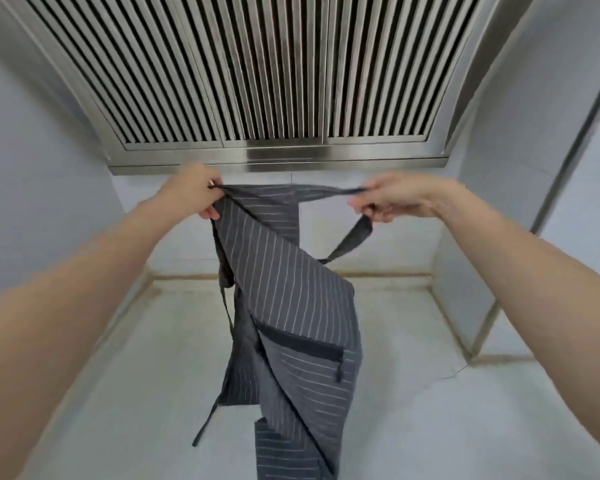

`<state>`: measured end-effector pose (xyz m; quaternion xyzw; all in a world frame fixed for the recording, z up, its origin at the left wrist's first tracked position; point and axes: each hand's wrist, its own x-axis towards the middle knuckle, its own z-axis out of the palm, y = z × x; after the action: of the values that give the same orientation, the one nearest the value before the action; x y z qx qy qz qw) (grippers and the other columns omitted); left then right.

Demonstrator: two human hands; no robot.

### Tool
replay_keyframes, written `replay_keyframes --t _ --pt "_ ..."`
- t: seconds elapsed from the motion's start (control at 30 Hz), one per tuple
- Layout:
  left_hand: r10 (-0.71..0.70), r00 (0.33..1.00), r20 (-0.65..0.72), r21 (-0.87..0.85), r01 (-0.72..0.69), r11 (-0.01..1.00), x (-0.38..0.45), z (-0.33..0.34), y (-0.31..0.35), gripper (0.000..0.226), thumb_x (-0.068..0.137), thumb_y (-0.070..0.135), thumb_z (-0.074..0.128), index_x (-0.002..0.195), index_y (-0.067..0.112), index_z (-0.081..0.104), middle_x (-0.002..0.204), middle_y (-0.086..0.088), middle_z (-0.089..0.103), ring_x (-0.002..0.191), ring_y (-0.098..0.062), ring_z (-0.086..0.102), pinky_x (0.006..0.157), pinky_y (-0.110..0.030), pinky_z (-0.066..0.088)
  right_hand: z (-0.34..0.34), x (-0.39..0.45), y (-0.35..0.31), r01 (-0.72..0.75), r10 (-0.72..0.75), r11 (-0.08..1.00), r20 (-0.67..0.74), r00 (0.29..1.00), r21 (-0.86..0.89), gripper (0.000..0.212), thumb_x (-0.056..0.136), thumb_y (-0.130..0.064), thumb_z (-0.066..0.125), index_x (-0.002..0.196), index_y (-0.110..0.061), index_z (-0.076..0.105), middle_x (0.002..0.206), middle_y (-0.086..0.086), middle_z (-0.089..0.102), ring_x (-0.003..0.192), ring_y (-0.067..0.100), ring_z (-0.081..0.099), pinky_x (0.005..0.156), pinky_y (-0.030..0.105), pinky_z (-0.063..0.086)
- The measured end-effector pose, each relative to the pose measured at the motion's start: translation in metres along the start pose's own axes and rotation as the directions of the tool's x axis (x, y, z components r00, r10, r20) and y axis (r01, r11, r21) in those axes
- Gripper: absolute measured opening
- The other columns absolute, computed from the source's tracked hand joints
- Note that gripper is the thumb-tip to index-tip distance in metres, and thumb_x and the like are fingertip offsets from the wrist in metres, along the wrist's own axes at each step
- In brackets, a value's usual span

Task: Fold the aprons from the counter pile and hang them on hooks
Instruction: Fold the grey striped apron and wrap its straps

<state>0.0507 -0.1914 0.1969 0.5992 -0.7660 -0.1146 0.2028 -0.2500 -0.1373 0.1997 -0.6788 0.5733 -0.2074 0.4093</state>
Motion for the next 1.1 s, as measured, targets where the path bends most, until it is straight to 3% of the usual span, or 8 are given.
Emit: replay_keyframes --t 0.1,0.23,0.37,0.53,0.63,0.73,0.9,1.1 --pt "-0.067 0.997 -0.023 -0.176 0.062 0.982 -0.018 -0.041 0.012 0.009 0.094 0.008 0.054 0.102 0.006 0.057 0.083 -0.012 0.067 0.047 -0.007 0.064 0.055 -0.026 0.054 -0.011 -0.042 -0.078 0.425 -0.303 0.816 -0.337 0.892 0.391 0.028 0.094 -0.021 0.054 0.066 -0.016 0.051 0.059 -0.006 0.047 0.055 0.007 0.043 0.055 0.016 0.044" --pt "0.141 0.951 0.274 -0.682 0.090 0.725 -0.061 -0.086 0.077 0.041 0.090 0.010 0.061 0.129 0.014 0.048 0.126 -0.008 0.057 0.085 -0.018 0.072 0.062 -0.020 0.057 0.002 -0.076 -0.183 0.679 -0.584 0.718 -0.396 0.708 0.155 0.029 0.096 -0.018 0.050 0.068 -0.013 0.050 0.068 -0.003 0.050 0.067 0.009 0.053 0.079 0.022 0.053" --pt "0.244 0.967 0.076 -0.767 -0.100 0.634 -0.093 -0.110 0.121 0.019 0.091 0.017 0.059 0.109 0.017 0.055 0.098 0.000 0.067 0.062 -0.006 0.068 0.058 -0.017 0.054 0.025 -0.083 -0.240 0.752 -0.711 0.651 -0.429 0.557 -0.102 0.013 0.095 -0.026 0.051 0.088 -0.015 0.052 0.091 0.001 0.055 0.086 0.010 0.056 0.086 0.021 0.050" --pt "0.257 0.966 -0.023 -0.920 -0.121 0.373 -0.092 -0.149 0.084 0.021 0.097 0.023 0.045 0.113 0.014 0.056 0.059 0.008 0.049 0.048 -0.001 0.042 0.057 -0.013 0.040 0.029 -0.079 -0.178 0.418 -0.417 0.906 -0.026 0.908 0.062 0.094 0.076 -0.044 0.068 0.149 -0.020 0.015 0.143 -0.003 0.041 0.124 0.015 0.050 0.106 0.036 0.041" --pt "0.362 0.925 0.115 -0.871 -0.081 0.484 -0.089 -0.138 0.072 0.032 0.099 0.027 0.039 0.080 0.024 0.064 0.050 0.009 0.044 0.044 -0.002 0.032 0.052 -0.014 0.031 0.063 -0.059 -0.138 0.270 -0.288 0.957 0.225 0.931 0.110 0.048 0.081 -0.024 0.063 0.127 -0.017 0.049 0.116 -0.008 0.064 0.112 0.011 0.059 0.101 0.030 0.043" --pt "0.391 0.900 0.195 -0.807 -0.080 0.585 -0.078 -0.115 0.085 0.044 0.099 0.026 0.040 0.059 0.023 0.057 0.048 0.010 0.040 0.045 -0.004 0.028 0.055 -0.018 0.031 0.063 -0.046 -0.112 0.225 -0.251 0.958 0.138 0.958 0.180 0.034 0.085 -0.013 0.063 0.119 -0.012 0.057 0.114 0.002 0.067 0.112 0.021 0.059 0.106 0.037 0.040" --pt "0.226 0.966 0.125 -0.690 -0.079 0.720 -0.037 -0.086 0.125 0.013 0.098 0.020 0.048 0.103 0.014 0.059 0.089 -0.001 0.056 0.062 -0.005 0.053 0.054 -0.016 0.053 -0.036 -0.104 -0.076 0.242 -0.211 0.884 -0.122 0.970 0.401 0.043 0.058 -0.030 0.084 0.095 -0.010 0.075 0.100 0.009 0.072 0.087 0.020 0.070 0.074 0.031 0.058" --pt "0.330 0.944 -0.023 -0.950 -0.123 0.286 -0.011 -0.066 0.217 0.023 0.098 0.008 0.045 0.120 0.003 0.052 0.118 -0.010 0.058 0.069 -0.006 0.066 0.059 -0.016 0.055 -0.102 -0.180 -0.149 0.200 -0.170 0.979 -0.374 0.911 0.043 0.020 0.075 -0.026 0.060 0.083 -0.010 0.070 0.078 0.001 0.072 0.067 0.009 0.068 0.065 0.023 0.058"
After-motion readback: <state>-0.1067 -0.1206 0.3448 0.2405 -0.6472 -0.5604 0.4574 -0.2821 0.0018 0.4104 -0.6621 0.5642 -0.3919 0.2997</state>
